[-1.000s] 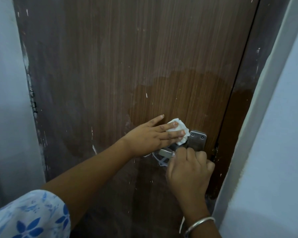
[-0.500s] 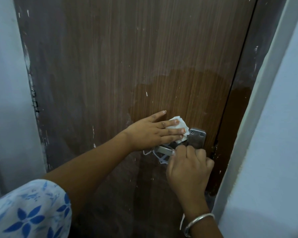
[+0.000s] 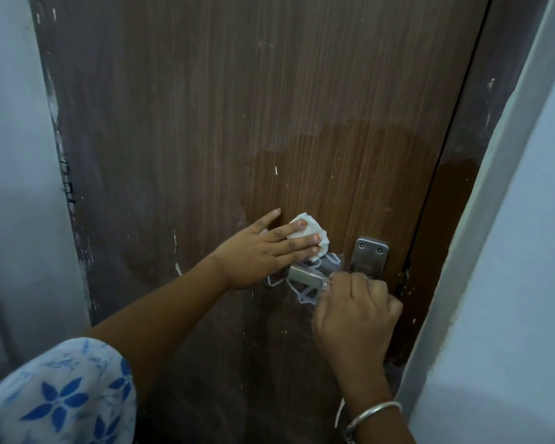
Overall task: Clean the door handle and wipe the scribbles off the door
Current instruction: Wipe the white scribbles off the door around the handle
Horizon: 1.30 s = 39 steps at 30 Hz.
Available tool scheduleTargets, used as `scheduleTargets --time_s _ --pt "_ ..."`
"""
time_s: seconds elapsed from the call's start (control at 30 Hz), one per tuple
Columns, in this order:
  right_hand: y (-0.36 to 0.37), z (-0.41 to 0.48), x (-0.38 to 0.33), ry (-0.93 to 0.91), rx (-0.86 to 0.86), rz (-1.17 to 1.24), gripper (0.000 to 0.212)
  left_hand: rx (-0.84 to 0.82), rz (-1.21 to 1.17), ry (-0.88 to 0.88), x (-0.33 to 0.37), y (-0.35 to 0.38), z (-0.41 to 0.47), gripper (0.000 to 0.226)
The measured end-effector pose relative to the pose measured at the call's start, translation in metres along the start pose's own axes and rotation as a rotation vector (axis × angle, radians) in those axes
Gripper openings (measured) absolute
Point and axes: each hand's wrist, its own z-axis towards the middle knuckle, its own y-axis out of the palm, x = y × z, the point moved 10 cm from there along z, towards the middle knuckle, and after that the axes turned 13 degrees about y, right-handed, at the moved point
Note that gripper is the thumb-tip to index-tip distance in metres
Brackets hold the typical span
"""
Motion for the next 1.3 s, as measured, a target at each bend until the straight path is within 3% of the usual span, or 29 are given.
scheduleTargets --time_s 0.1,0.43,0.7,0.87,1.03,1.2,1.3 --pt "0.000 0.000 0.000 0.015 0.006 0.003 0.024 0.008 -0.008 -0.079 0.006 0.005 0.002 0.068" --pt "0.003 0.000 0.001 0.015 0.007 -0.010 0.020 0.155 -0.277 -0.501 0.036 0.016 0.017 0.073" --pt "0.004 0.001 0.000 0.034 -0.013 -0.008 0.028 0.124 -0.247 -0.406 0.047 0.007 0.040 0.070" --pt "0.004 0.001 0.001 0.030 -0.010 -0.028 0.028 0.088 -0.254 -0.444 0.048 0.004 0.038 0.078" --pt "0.004 0.000 0.002 0.004 -0.020 -0.013 0.026 0.094 -0.269 -0.449 0.045 0.008 0.031 0.071" --pt "0.004 -0.001 0.002 0.017 -0.035 -0.017 0.028 0.146 -0.407 -0.595 0.038 0.022 0.003 0.069" --pt "0.005 -0.001 0.002 0.034 -0.050 -0.022 0.028 0.150 -0.443 -0.585 0.041 0.023 0.003 0.070"
